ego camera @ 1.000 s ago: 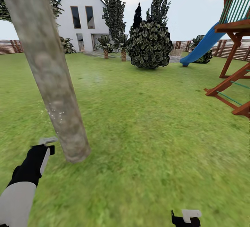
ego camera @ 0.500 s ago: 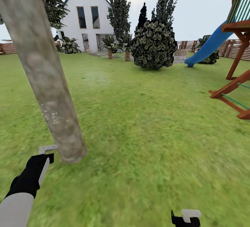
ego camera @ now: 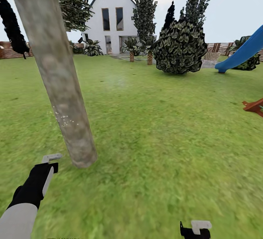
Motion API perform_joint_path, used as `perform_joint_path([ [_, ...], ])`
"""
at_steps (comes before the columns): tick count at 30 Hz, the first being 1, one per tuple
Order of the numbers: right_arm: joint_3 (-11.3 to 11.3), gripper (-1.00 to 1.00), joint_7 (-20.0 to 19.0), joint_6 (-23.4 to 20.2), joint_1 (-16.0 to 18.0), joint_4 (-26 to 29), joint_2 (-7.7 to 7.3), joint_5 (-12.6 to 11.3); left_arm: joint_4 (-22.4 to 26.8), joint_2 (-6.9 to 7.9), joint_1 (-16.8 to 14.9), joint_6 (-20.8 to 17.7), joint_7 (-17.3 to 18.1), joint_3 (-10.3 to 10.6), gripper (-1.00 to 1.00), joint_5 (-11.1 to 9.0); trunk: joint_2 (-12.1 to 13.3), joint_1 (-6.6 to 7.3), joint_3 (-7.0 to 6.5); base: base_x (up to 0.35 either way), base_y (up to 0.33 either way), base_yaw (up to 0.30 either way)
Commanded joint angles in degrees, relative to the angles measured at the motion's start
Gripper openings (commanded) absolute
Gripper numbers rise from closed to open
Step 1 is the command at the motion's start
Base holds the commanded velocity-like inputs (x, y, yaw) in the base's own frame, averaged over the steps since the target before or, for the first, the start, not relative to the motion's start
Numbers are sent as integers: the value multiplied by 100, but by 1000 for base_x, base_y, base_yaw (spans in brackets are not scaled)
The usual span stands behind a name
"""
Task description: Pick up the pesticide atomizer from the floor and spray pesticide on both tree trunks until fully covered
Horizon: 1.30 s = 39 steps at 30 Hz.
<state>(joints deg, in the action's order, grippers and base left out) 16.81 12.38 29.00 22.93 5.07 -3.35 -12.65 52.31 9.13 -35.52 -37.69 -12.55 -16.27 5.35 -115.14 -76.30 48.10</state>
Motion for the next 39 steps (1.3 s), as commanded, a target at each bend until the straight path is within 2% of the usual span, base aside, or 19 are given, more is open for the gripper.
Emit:
perform_joint_path([
  [1, 50, 100, 18, 9, 1, 3, -1, -44, 7, -5, -4, -36, 16, -1, -100, 63, -2, 0, 5, 105, -273, 238],
  [27, 50, 100, 18, 9, 1, 3, -7, -44, 7, 0, 1, -56, 15, 1, -100, 89, -2, 0, 5, 159, -254, 11],
  [31, 50, 100, 18, 9, 1, 3, -1, -44, -1, 23, 3, -57, 15, -12, -100, 87, -2, 0, 5, 173, -245, 168],
  [34, 44, 100, 18, 9, 1, 3, -6, -52, -370, 17, -3, -32, 0, 1, -100, 88, -2, 0, 5, 173, -245, 265],
  [36, 48, 100, 18, 9, 1, 3, -7, -46, -448, 75, -5, 16, 0, -43, -100, 94, -2, 0, 5, 183, -236, 270],
  [39, 50, 100, 18, 9, 1, 3, -7, -45, -719, 391, 0, 63, -2, -164, -100, 47, -2, 0, 5, 243, -164, 271],
])
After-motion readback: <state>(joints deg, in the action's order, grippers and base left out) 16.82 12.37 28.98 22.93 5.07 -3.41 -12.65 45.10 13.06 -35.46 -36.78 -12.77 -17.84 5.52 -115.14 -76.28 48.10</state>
